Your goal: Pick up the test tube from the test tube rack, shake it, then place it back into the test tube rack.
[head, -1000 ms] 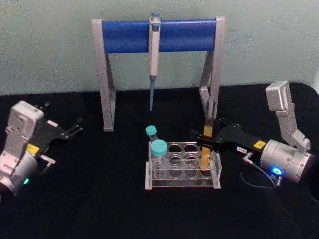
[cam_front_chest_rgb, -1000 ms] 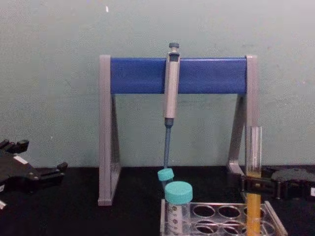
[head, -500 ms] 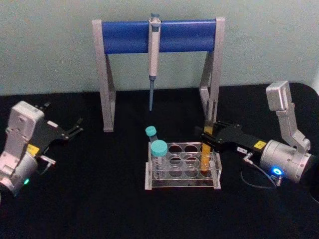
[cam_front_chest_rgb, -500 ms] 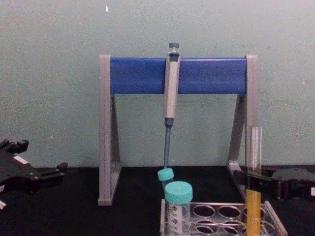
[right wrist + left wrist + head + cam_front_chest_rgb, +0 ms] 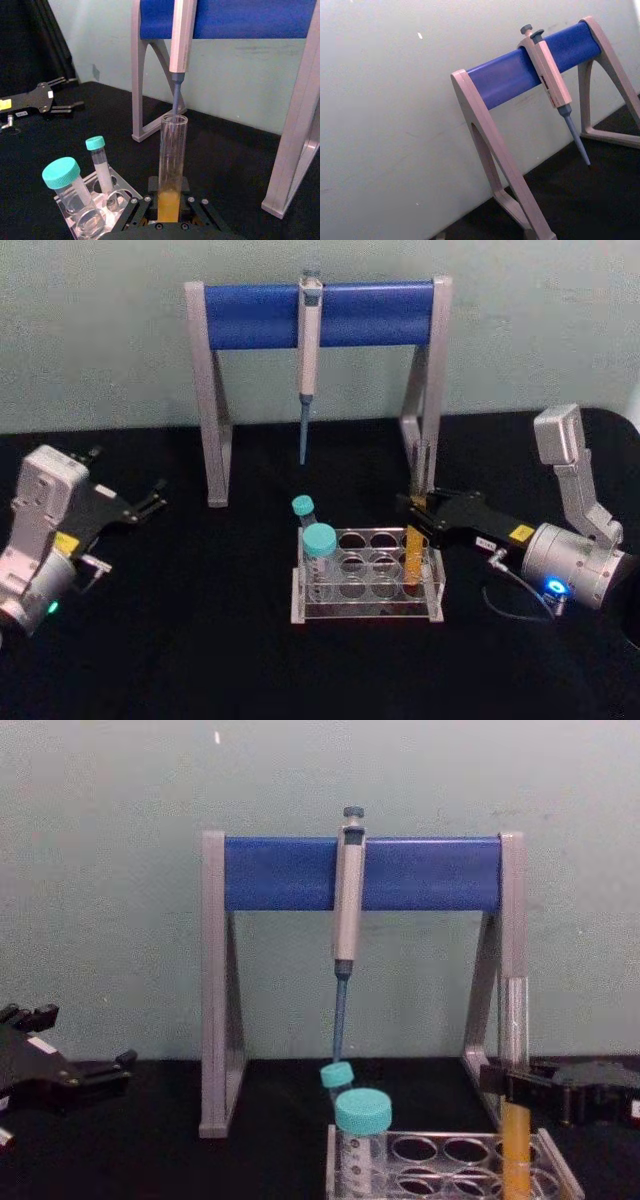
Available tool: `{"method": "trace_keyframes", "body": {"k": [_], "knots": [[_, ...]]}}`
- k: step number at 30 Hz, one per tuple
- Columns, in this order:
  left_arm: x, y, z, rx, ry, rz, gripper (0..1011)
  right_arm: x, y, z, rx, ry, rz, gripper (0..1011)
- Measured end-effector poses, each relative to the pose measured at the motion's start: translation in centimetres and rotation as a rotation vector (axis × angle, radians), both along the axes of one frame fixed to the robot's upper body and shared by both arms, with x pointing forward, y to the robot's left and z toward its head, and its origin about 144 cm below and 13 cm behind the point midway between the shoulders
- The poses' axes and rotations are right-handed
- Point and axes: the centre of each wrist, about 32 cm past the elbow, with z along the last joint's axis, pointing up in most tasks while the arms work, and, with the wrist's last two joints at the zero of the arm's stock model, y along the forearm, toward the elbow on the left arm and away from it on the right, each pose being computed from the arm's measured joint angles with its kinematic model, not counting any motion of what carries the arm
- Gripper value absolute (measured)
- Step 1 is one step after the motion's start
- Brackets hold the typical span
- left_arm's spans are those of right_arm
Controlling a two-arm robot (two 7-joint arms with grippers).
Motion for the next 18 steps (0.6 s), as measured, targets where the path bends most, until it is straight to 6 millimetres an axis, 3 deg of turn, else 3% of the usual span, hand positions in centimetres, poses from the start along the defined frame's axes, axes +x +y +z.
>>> {"method": "trace_keyframes", "body": {"k": [18], "knots": [[0.0,0.0,0.0,0.0,0.0,0.0,1001,-0.38,0.0,-0.09,-0.023,-0.071,0.001,230]]}}
